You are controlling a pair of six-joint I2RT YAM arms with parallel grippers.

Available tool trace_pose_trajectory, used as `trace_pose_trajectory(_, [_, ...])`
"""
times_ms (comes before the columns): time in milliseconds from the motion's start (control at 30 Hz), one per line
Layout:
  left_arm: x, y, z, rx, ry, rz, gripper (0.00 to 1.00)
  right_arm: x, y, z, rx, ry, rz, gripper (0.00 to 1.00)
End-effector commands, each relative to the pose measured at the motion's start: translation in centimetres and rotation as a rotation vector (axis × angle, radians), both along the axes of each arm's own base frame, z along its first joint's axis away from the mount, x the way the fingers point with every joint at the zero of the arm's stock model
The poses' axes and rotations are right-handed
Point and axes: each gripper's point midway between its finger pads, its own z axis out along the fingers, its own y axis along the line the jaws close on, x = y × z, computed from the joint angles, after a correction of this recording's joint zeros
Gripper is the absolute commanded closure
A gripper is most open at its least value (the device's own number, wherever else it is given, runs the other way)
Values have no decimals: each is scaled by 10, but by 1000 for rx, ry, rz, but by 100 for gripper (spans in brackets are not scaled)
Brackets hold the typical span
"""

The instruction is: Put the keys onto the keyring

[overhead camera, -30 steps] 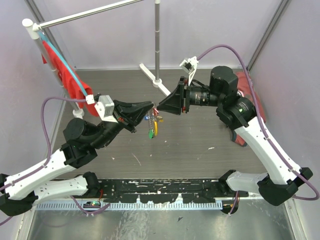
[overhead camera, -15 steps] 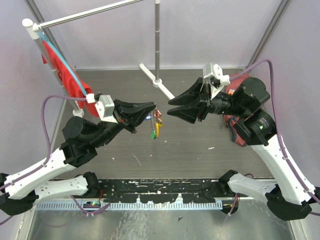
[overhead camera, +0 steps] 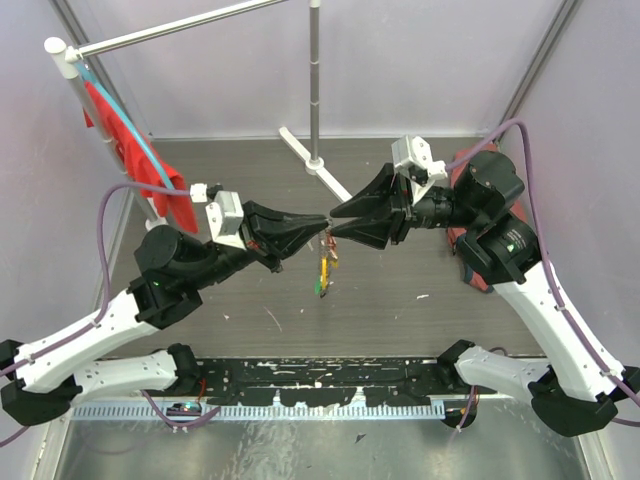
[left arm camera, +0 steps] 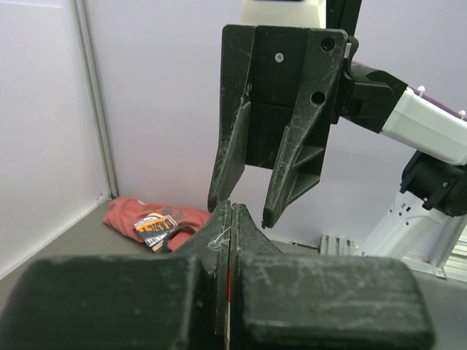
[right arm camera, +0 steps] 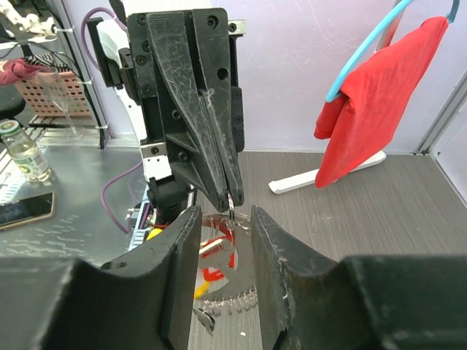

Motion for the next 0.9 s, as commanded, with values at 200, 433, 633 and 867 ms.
trace_pose_trajectory(200, [-12, 7, 36, -82, -51, -40, 100, -10, -1, 3, 3, -37, 56, 64])
trace_pose_trajectory(433, [-11, 8, 37, -84, -51, -32, 100, -10, 0, -3, -15, -24, 63, 66])
trace_pose_trajectory(633, [-10, 5, 35, -77, -47, -34, 100, -11, -1, 1, -5, -31, 62, 73])
trace_pose_trajectory(867, [-9, 3, 34, -71, -45, -35, 100, -11, 1, 1, -1, -10, 71, 82])
